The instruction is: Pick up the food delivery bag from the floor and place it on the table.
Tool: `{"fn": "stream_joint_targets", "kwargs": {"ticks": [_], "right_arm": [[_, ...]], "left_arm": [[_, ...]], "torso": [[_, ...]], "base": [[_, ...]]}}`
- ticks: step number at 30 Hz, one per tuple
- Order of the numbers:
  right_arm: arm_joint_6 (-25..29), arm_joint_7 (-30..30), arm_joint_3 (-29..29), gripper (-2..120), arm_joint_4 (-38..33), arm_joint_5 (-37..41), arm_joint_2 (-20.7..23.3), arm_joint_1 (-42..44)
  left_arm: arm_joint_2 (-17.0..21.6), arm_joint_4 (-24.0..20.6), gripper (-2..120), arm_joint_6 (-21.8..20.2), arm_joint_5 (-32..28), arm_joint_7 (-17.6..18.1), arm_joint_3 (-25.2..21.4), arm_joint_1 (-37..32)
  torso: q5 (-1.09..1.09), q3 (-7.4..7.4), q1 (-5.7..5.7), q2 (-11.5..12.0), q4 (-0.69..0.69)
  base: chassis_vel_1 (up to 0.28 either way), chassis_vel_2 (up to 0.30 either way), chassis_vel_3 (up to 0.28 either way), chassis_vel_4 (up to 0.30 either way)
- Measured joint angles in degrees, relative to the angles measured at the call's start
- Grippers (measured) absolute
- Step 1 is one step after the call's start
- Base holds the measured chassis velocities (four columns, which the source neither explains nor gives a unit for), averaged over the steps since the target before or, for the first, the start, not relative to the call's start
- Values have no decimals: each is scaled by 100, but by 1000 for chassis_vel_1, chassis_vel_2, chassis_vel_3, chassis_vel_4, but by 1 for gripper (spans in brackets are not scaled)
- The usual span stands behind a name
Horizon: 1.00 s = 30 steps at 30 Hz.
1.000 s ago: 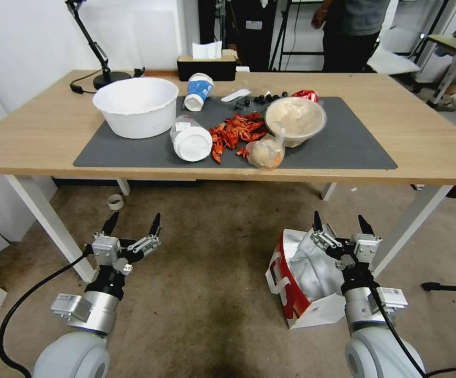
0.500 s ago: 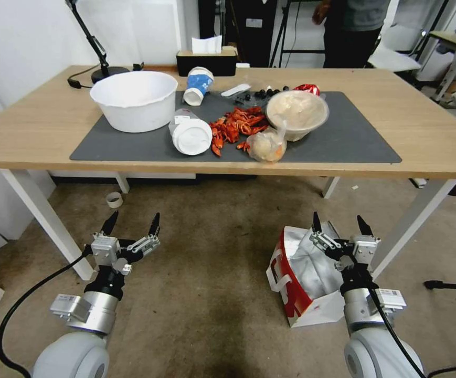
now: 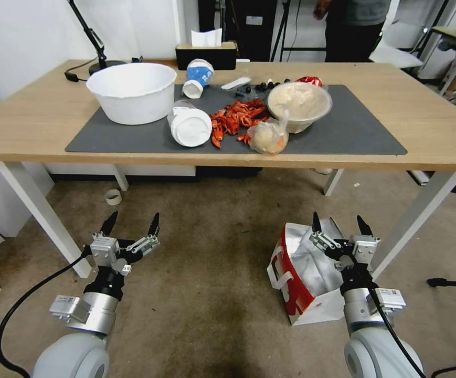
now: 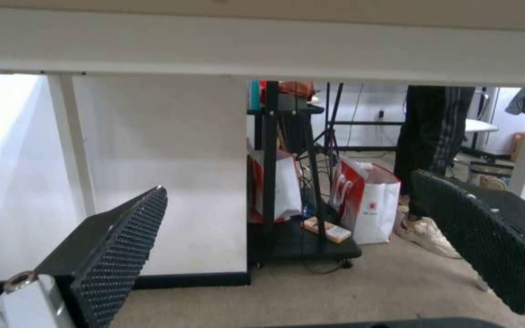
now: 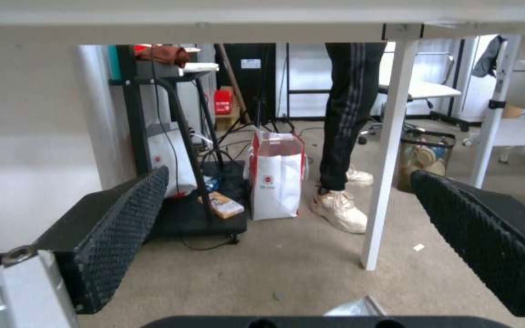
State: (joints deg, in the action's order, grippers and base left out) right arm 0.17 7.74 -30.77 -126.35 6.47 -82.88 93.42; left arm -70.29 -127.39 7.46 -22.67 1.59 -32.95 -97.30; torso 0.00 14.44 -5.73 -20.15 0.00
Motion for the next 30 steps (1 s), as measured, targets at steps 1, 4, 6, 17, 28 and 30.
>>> {"fn": "stream_joint_targets", "kwargs": {"ticks": [1, 4, 6, 17, 28, 30], "right_arm": [[-1, 0, 0, 100, 2, 1, 1, -2], [-5, 0, 0, 100, 4, 2, 1, -7], [-6, 0, 0, 100, 4, 2, 1, -7], [-23, 1, -8, 100, 4, 4, 4, -13], [-27, 1, -4, 100, 8, 5, -18, -34], [-27, 1, -5, 100, 8, 5, -24, -32]], "left_arm": [[0, 4, 100, 3, 1, -4, 0, -3], [0, 7, 100, 12, 1, -6, 0, -7], [-1, 7, 100, 14, 1, -6, 0, -7], [-12, 41, 100, 23, -4, -10, 12, 2], [5, 43, 100, 53, -4, -15, 1, -28], [8, 54, 100, 63, -3, -20, 8, -25]], "torso": [[0, -28, 13, 40, 0], [0, -70, 36, 104, 0], [0, -84, 44, 126, 0], [1, -259, 117, 373, 0], [0, -443, 176, 617, 0], [0, -498, 200, 696, 0]], "base": [[0, 0, 0, 0], [0, 0, 0, 0], [0, 0, 0, 0], [0, 0, 0, 0], [0, 0, 0, 0], [0, 0, 0, 0]]}}
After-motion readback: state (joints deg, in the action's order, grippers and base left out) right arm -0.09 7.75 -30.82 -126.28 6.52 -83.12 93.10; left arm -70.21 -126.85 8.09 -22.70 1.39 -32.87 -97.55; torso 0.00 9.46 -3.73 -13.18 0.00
